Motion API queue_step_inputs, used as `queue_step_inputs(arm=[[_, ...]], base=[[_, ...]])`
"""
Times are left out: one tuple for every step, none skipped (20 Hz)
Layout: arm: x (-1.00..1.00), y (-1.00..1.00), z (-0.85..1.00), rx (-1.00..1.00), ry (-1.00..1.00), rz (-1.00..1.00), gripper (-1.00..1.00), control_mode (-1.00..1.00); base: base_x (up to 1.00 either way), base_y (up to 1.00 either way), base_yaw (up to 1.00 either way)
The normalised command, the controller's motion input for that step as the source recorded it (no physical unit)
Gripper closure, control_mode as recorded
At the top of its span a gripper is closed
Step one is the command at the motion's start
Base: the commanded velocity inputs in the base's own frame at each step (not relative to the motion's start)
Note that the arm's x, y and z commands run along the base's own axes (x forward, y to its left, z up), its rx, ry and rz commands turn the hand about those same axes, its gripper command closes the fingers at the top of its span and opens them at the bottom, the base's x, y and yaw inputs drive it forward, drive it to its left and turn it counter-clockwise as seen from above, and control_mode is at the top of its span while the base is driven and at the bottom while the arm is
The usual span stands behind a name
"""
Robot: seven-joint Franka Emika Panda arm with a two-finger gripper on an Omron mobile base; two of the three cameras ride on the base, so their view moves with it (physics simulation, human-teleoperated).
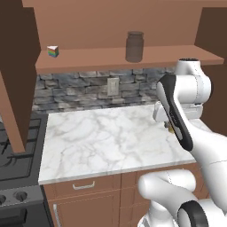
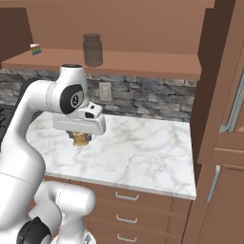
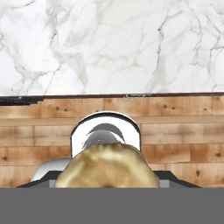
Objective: Pick the candle and jar from the dining table and place them in the open cabinet. Close the cabinet after placing the objects.
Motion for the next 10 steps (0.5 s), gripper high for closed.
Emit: queue_step_inputs(arm=[[0.00,0.00,0.00,0.00,0.00,0.00,1.00,1.00],[0.00,0.00,0.00,0.00,0.00,0.00,1.00,1.00],[0.00,0.00,0.00,0.00,0.00,0.00,1.00,1.00],[0.00,0.00,0.00,0.00,0.00,0.00,1.00,1.00],[0.00,0.00,0.00,0.00,0.00,0.00,1.00,1.00],[0.00,0.00,0.00,0.00,0.00,0.00,1.00,1.00],[0.00,0.00,0.00,0.00,0.00,0.00,1.00,1.00],[0.00,0.00,0.00,0.00,0.00,0.00,1.00,1.00],[0.00,0.00,0.00,0.00,0.00,0.00,1.00,1.00],[0.00,0.00,0.00,0.00,0.00,0.00,1.00,1.00]], base=[[0.00,0.00,0.00],[0.00,0.00,0.00],[0.00,0.00,0.00],[0.00,0.00,0.00],[0.00,0.00,0.00],[0.00,0.00,0.00],[0.00,0.00,0.00],[0.08,0.00,0.00],[0.18,0.00,0.00],[0.23,0.00,0.00]])
